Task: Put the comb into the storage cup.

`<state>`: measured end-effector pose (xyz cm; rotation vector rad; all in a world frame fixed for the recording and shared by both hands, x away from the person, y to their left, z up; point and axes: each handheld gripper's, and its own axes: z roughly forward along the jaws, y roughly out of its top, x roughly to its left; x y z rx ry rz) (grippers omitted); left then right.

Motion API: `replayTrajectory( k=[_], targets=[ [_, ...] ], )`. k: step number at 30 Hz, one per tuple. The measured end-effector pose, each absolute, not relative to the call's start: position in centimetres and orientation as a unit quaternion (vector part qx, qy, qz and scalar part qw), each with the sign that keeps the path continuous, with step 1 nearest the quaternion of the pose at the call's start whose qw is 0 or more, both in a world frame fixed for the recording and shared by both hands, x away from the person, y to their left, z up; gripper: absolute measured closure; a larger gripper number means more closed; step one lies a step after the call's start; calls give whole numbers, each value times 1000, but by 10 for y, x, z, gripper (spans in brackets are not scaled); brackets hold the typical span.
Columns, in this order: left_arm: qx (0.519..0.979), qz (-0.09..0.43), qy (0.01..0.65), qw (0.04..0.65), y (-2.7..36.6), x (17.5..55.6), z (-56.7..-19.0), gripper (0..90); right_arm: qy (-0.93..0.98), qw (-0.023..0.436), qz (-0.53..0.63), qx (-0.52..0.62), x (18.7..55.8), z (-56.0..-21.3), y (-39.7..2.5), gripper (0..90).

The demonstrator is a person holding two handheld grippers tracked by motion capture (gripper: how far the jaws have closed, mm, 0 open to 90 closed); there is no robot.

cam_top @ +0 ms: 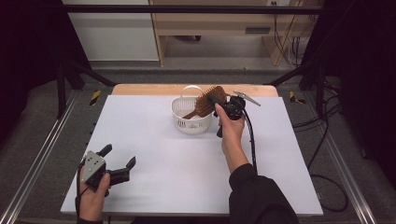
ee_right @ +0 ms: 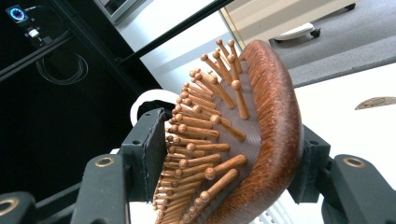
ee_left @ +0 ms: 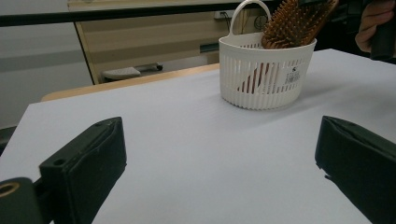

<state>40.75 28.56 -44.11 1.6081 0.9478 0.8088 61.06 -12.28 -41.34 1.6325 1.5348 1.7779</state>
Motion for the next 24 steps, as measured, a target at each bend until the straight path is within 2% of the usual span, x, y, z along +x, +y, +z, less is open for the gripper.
replayTrajectory(
  k=[16,24],
  targets=[
    [674,337,396,525,285,408,-442,21,532,144,608,571,612,-413,-128,363],
    [674,337,396,525,285,408,-442,21,541,147,603,567,611,-412,-129,286]
  ],
)
